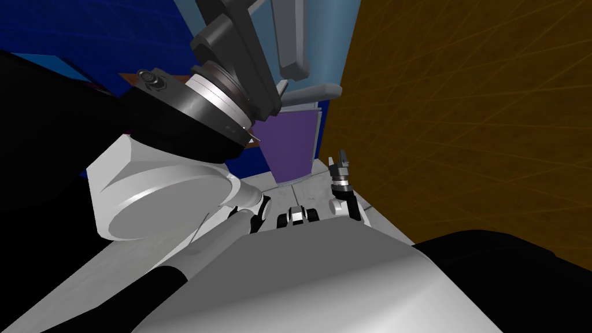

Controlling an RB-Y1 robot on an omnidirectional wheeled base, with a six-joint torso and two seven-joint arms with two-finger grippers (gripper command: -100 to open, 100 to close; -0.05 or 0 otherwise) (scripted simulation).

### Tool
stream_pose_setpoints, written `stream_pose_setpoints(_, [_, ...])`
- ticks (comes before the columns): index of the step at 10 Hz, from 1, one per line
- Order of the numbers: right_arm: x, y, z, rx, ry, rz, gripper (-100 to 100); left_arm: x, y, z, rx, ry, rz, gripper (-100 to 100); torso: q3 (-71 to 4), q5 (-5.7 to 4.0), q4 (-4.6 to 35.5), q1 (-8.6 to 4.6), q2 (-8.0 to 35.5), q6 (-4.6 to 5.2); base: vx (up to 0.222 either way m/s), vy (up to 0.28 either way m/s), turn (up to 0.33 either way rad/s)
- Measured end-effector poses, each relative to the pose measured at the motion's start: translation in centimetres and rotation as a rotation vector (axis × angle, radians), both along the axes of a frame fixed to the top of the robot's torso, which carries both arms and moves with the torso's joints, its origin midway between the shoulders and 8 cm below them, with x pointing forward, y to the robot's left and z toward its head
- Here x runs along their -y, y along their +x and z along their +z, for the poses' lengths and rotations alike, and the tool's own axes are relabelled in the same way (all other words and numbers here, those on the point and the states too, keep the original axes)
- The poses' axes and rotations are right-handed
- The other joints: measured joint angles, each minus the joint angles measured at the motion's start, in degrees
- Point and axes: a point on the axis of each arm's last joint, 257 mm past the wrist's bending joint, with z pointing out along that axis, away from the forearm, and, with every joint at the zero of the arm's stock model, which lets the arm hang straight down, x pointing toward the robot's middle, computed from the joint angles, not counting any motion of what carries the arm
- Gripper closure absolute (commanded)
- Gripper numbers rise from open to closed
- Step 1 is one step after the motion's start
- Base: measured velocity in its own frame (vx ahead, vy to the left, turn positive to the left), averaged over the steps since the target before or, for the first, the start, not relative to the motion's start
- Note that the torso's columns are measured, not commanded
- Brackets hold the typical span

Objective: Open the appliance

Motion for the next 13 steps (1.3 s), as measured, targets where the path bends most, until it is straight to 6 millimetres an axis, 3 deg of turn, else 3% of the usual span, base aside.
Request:
stream_pose_setpoints(2, [0.0,0.0,0.0,0.000,0.000,0.000,0,0.9,-0.9,0.3,0.003,-0.005,-0.041,100,0.0,-0.11,-0.1,-0.15,-0.1,0.11,-0.056,0.243,-0.065])
stream_pose_setpoints(3, [0.0,0.0,0.0,0.000,0.000,0.000,0,1.2,-1.1,0.3,0.005,-0.006,-0.056,-100,-0.1,-0.07,-0.1,-0.13,-0.1,0.05,-0.077,0.124,-0.115])
stream_pose_setpoints(6, [0.0,0.0,0.0,0.000,0.001,0.000,0,1.6,0.6,1.3,0.014,-0.007,-0.036,-100,0.6,-0.55,-0.2,-1.05,0.3,0.31,-0.060,0.016,-0.069])
stream_pose_setpoints(13, [0.0,0.0,0.0,0.000,0.000,0.000,0,2.8,6.0,2.5,-0.009,0.015,0.016,-100,0.5,-0.20,0.3,-0.31,0.7,0.20,-0.070,0.031,-0.089])
